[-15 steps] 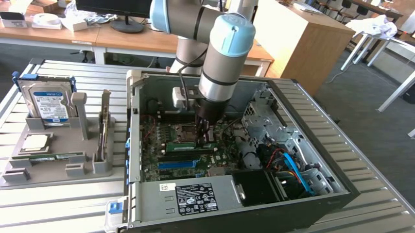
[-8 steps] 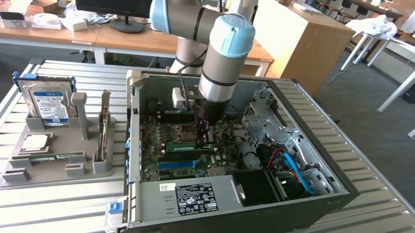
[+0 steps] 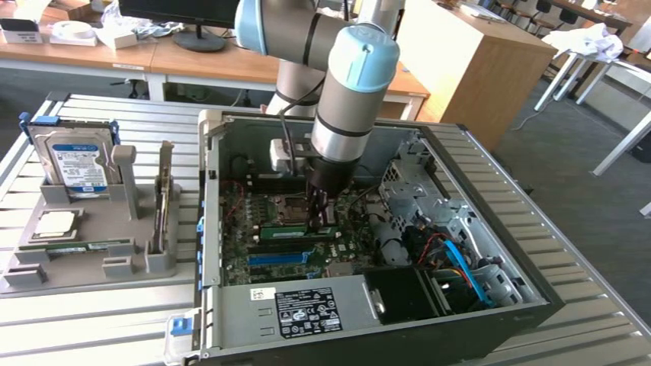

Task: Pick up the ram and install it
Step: 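Insert the ram into the slot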

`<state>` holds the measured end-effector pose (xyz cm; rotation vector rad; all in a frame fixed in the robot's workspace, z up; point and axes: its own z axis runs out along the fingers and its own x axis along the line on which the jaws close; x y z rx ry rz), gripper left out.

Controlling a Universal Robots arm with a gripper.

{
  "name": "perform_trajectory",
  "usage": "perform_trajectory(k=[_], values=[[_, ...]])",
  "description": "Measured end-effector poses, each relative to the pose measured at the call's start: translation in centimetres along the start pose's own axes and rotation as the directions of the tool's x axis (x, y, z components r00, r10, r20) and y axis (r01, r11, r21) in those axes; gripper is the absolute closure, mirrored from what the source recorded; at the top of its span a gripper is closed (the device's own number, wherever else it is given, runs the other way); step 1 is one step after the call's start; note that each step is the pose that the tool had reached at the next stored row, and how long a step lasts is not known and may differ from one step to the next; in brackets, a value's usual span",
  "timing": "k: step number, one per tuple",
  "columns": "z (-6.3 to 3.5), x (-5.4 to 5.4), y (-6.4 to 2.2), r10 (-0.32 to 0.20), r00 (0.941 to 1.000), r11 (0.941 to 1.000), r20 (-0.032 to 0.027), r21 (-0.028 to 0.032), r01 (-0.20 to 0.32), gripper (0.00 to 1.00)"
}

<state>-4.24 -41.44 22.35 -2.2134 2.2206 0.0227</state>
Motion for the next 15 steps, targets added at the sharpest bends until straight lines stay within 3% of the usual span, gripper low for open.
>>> perform_trajectory(k=[10, 11, 13, 14, 15], values=[[0.03, 0.00, 0.00, 0.000, 1.0000, 1.0000, 0.0000, 0.0000, 0.000, 0.88], [0.03, 0.00, 0.00, 0.000, 1.0000, 1.0000, 0.0000, 0.0000, 0.000, 0.82], [0.03, 0.00, 0.00, 0.000, 1.0000, 1.0000, 0.0000, 0.0000, 0.000, 0.82], [0.03, 0.00, 0.00, 0.000, 1.0000, 1.0000, 0.0000, 0.0000, 0.000, 0.75], [0.03, 0.00, 0.00, 0.000, 1.0000, 1.0000, 0.0000, 0.0000, 0.000, 0.75]])
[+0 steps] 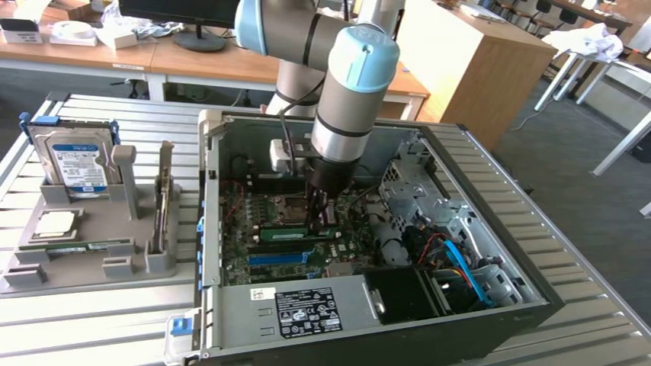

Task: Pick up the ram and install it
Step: 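Insert the ram into the slot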

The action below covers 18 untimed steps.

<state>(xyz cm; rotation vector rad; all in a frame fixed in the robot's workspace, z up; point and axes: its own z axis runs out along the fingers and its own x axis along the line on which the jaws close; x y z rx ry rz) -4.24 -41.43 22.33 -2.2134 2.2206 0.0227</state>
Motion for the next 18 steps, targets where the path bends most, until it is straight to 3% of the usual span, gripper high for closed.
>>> perform_trajectory(k=[10, 18], values=[[-0.04, 0.0, 0.00, 0.000, 1.0000, 1.0000, -0.0001, 0.0000, 0.000, 0.75], [-1.15, 0.0, 0.01, 0.000, 1.0000, 1.0000, -0.0005, 0.0000, 0.000, 0.75]])
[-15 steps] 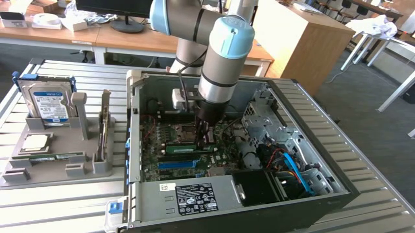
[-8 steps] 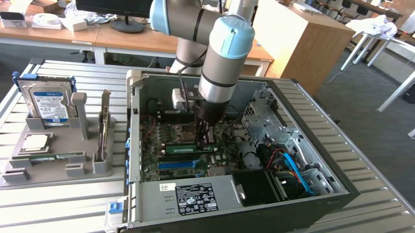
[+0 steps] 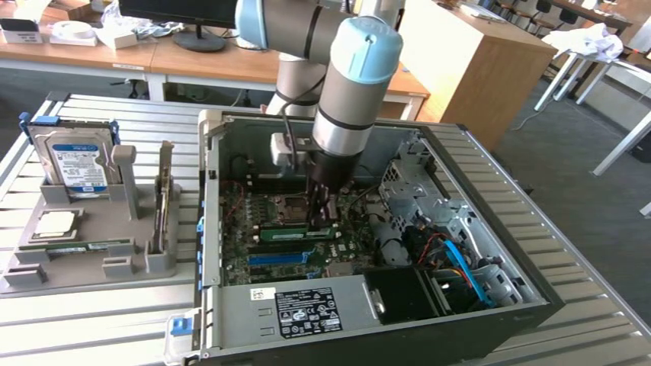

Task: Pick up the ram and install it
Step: 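Insert the ram into the slot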

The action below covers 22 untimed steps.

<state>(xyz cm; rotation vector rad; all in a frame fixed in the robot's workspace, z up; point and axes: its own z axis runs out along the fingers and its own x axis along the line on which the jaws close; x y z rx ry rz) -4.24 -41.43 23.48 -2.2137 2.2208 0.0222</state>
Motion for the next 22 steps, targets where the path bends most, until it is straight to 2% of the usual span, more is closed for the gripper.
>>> perform_trajectory(k=[15, 22], values=[[-3.50, -0.1, 0.02, 0.000, 1.0000, 1.0000, -0.0054, 0.0000, 0.000, 0.75], [-5.54, -0.1, 0.03, 0.000, 1.0000, 1.0000, -0.0071, 0.0000, 0.000, 0.75]])
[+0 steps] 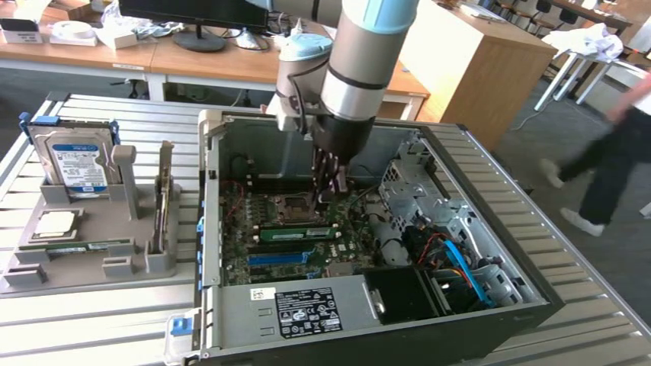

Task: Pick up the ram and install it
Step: 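Insert the ram into the slot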

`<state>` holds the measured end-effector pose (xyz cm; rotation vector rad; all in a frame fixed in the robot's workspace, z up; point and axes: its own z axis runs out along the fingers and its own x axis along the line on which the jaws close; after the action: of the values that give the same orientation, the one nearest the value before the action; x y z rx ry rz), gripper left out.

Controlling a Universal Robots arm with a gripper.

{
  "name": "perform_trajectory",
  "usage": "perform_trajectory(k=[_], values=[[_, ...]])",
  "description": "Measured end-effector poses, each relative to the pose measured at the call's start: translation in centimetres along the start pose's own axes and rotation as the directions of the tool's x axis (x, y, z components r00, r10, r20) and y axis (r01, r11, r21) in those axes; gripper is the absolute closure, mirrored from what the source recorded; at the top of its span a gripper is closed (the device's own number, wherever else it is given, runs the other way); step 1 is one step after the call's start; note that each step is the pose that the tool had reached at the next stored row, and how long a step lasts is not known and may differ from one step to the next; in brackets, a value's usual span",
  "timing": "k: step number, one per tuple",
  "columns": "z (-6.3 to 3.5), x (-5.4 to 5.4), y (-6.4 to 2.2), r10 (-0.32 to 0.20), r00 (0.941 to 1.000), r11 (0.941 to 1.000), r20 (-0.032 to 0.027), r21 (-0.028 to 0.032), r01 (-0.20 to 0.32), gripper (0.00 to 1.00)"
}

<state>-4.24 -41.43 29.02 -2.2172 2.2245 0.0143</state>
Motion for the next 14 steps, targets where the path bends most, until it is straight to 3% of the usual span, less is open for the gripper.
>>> perform_trajectory(k=[4, 14], values=[[-1.36, 0.0, 0.01, 0.000, 1.0000, 1.0000, -0.0008, 0.0000, 0.000, 0.75], [-3.20, 0.0, 0.02, 0.000, 1.0000, 1.0000, -0.0012, 0.0000, 0.000, 0.75]])
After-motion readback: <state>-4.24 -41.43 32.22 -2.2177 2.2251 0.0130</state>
